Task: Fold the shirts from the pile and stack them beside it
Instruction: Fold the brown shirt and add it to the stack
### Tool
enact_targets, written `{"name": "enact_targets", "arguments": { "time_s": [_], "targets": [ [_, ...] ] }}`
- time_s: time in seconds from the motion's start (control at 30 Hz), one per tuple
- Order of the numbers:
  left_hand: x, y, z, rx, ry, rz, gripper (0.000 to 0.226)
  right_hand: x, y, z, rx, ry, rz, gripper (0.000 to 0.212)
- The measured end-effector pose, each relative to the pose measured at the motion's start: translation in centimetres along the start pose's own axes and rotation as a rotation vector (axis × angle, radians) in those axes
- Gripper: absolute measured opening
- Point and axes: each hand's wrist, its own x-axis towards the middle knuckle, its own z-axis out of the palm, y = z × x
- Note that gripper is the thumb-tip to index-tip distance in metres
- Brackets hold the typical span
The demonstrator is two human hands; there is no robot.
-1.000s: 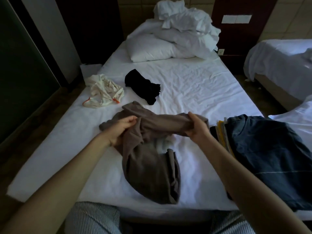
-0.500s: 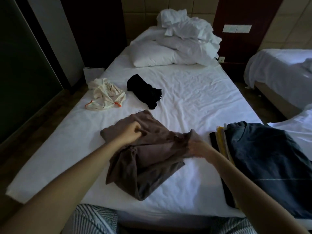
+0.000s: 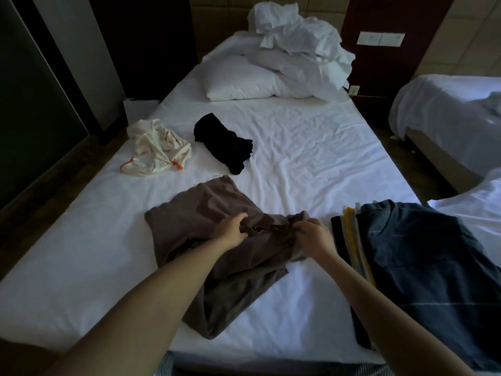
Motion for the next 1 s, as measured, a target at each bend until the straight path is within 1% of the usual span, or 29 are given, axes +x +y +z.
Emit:
{"name": "enact_targets", "arguments": {
  "time_s": [0.07,0.13,0.2,0.3,0.4,0.47,0.5,0.53,0.57,0.63,0.67,0.7,0.73,0.77,0.8,0.83,0.87,0.9,0.93,0.97,1.0],
  "targets": [
    [0.6,0.3,0.1,-0.042,0.078,0.071,0.028,0.3,-0.4,0.2,-0.031,-0.006,-0.047,0.034],
    [1.0,1.0,-1.4,-0.201,0.150,0.122,0.024,0.8,-0.4,0.3,-0.076,-0.010,-0.105,0.043],
    [1.0,1.7,-4.3,-0.362,0.239,0.147,0.022,1.3,-0.5,0.5,-0.129,-0.042,-0.120,0.059],
    [0.7,1.8,-9.1,-0.437,0.350,0.242,0.015,2.5,-2.1,0.5,-0.074,-0.049,-0.099,0.086],
    [-0.9,2.2,-12.4,-0.503,0.353,0.347,0.010,4.1,-4.5,0.4,-0.007,0.000,-0.133,0.106],
    [-2.1,2.6,-13.9,-0.556,0.346,0.405,0.012,5.3,-6.1,-0.1,0.030,0.036,-0.142,0.112],
    [-2.6,2.7,-14.6,-0.592,0.343,0.422,0.015,5.8,-6.8,-0.4,0.042,0.036,-0.139,0.110],
    [-3.1,2.7,-15.2,-0.629,0.329,0.430,0.018,6.3,-7.3,-0.9,0.041,0.002,-0.133,0.103],
    [-3.5,2.7,-15.8,-0.657,0.290,0.435,0.020,6.7,-7.6,-1.4,0.046,-0.079,-0.129,0.088],
    [-4.0,2.3,-16.4,-0.655,0.175,0.428,0.017,6.9,-7.9,-2.4,0.081,-0.350,-0.135,0.051],
    [-4.2,2.0,-16.5,-0.652,0.127,0.410,0.015,6.7,-7.8,-2.7,0.090,-0.442,-0.154,0.038],
    [-4.3,1.3,-16.5,-0.659,0.082,0.366,0.014,6.5,-7.6,-3.1,0.095,-0.476,-0.174,0.029],
    [-4.4,0.6,-16.4,-0.661,0.038,0.300,0.018,6.3,-7.3,-3.4,0.111,-0.476,-0.181,0.023],
    [-4.7,-0.2,-16.2,-0.640,-0.032,0.224,0.028,6.0,-6.9,-3.8,0.149,-0.470,-0.174,0.019],
    [-4.7,-1.3,-15.6,-0.509,-0.117,0.150,0.045,5.7,-6.4,-4.2,0.174,-0.469,-0.166,0.017],
    [-4.8,-2.4,-14.7,-0.277,-0.220,0.072,0.060,5.5,-5.9,-4.6,0.172,-0.482,-0.162,0.014],
    [-5.1,-3.2,-13.5,-0.033,-0.330,-0.024,0.065,5.2,-5.4,-4.9,0.140,-0.504,-0.156,0.011],
    [-5.3,-4.0,-12.1,0.122,-0.436,-0.091,0.062,4.9,-4.9,-5.1,0.099,-0.527,-0.145,0.008],
    [-5.5,-4.6,-10.6,0.156,-0.484,-0.120,0.052,4.5,-4.4,-5.2,0.053,-0.540,-0.135,0.008],
    [-5.3,-5.3,-9.2,0.121,-0.464,-0.106,0.040,4.2,-3.7,-5.1,0.011,-0.543,-0.128,0.013],
    [-5.3,-5.5,-8.4,0.083,-0.398,-0.085,0.025,3.9,-3.0,-4.9,-0.021,-0.538,-0.124,0.018]
  ]
}}
